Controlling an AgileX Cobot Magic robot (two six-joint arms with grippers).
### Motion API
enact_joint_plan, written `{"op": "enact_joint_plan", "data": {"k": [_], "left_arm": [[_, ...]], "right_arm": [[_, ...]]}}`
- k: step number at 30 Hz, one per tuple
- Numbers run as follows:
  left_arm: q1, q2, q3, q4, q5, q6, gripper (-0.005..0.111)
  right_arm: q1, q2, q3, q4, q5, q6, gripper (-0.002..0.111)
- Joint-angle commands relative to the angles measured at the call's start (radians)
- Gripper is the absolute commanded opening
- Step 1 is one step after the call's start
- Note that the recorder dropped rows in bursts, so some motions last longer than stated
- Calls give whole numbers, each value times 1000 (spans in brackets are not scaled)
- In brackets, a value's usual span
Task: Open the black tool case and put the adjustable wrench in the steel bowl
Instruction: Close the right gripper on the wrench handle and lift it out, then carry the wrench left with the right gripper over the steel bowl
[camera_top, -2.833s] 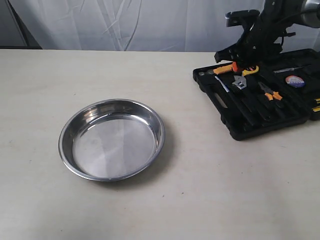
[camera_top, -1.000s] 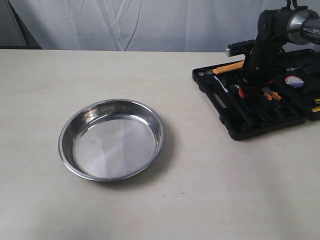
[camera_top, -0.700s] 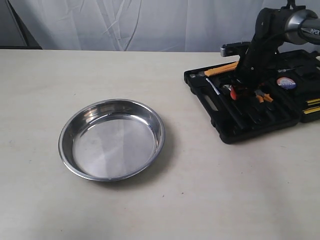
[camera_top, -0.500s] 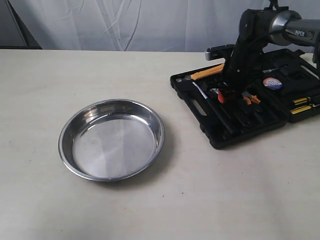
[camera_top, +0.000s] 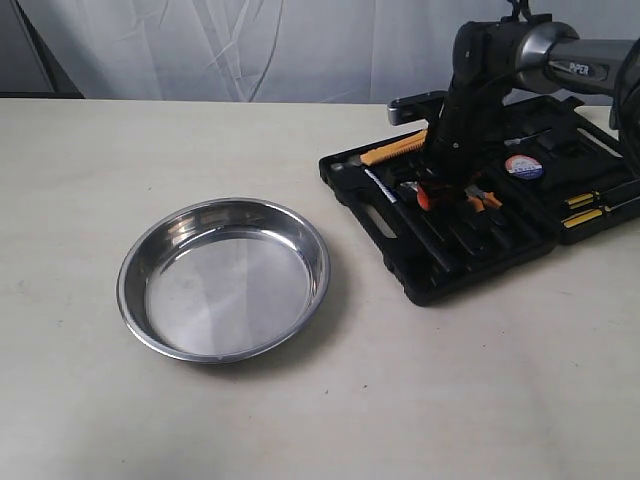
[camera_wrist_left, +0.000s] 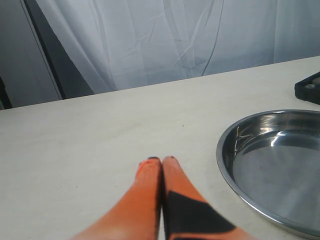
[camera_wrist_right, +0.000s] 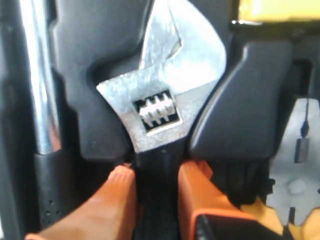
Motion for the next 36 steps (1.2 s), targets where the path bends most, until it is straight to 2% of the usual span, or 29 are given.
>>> {"op": "enact_joint_plan", "data": {"k": [1,20,24,27,31,36], "left_arm": [[1,-7,-2,-2,-10,-4,0],[1,-7,-2,-2,-10,-4,0],[1,-7,-2,-2,-10,-4,0],[1,-7,-2,-2,-10,-4,0],[1,-7,-2,-2,-10,-4,0],[1,-7,-2,-2,-10,-4,0]], "right_arm": [[5,-41,5,9,12,2,-1],[5,-130,4,26,-7,0,-1],[5,-155,4,90,26,-9,-1],[5,-170,4,207,55,-78,-1],[44,-190,4,276,67,-123,-1],[174,-196,4,182,37,-56,-1]]}}
